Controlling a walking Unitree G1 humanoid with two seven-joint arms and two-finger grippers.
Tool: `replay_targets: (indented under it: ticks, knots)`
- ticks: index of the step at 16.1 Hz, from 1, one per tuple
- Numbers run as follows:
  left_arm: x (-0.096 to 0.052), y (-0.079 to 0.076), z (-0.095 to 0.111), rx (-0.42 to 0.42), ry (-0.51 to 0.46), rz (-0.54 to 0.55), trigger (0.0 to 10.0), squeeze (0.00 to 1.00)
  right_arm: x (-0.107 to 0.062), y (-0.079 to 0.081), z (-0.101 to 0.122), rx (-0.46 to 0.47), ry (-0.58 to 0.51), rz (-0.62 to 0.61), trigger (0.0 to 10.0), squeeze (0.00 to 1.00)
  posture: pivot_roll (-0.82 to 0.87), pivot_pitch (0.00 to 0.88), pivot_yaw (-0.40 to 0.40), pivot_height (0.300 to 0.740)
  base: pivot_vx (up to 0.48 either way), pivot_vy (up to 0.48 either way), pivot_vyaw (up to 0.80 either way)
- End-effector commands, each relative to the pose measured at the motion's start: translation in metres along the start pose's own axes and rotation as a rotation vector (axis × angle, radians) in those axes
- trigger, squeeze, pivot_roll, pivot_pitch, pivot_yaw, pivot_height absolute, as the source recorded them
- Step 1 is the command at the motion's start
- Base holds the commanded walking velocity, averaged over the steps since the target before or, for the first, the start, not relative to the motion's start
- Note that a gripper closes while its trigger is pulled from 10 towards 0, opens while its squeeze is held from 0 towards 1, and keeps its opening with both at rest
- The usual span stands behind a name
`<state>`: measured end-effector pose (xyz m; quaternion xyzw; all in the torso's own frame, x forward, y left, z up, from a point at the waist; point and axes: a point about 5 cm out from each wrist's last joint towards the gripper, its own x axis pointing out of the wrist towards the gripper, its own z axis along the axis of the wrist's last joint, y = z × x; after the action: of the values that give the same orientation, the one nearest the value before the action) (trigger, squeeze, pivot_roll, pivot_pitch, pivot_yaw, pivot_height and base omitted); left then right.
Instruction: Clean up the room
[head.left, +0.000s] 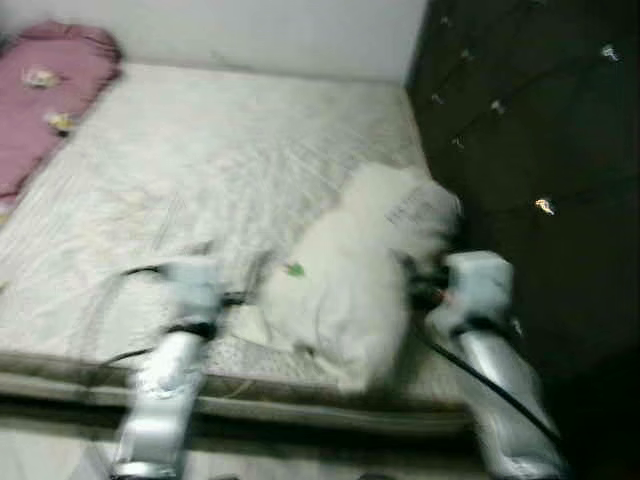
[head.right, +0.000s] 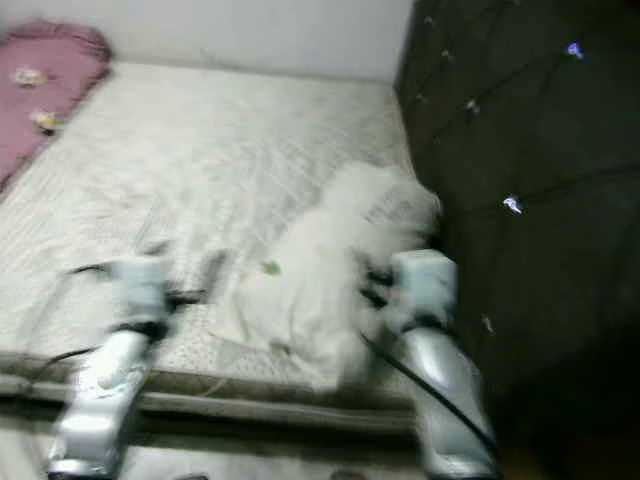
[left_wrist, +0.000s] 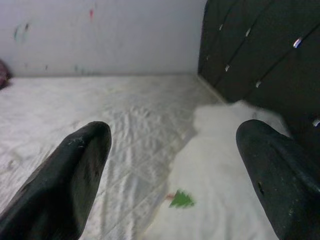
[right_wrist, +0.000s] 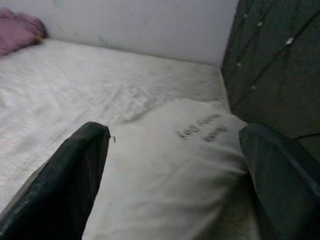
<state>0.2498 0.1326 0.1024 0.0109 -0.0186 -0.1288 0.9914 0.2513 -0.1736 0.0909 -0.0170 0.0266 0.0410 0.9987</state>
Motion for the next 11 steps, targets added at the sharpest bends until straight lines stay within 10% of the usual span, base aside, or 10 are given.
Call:
replay_targets:
  ticks: [1,11]
  knots:
    - [-0.005,0.014,0.0,0.026,0.009,0.036,10.0,0.0,0.007,0.012,0.011,0.026,-0.044,0.037,10.0,0.0,-0.05,0.039,-0.053,0.74,0.33,0.0,0.0]
    - [0.001,0.015,0.003,0.033,0.01,0.04,10.0,0.0,0.015,0.006,0.019,-0.007,-0.068,0.006,10.0,0.0,-0.02,0.047,-0.063,0.74,0.196,0.0,0.0]
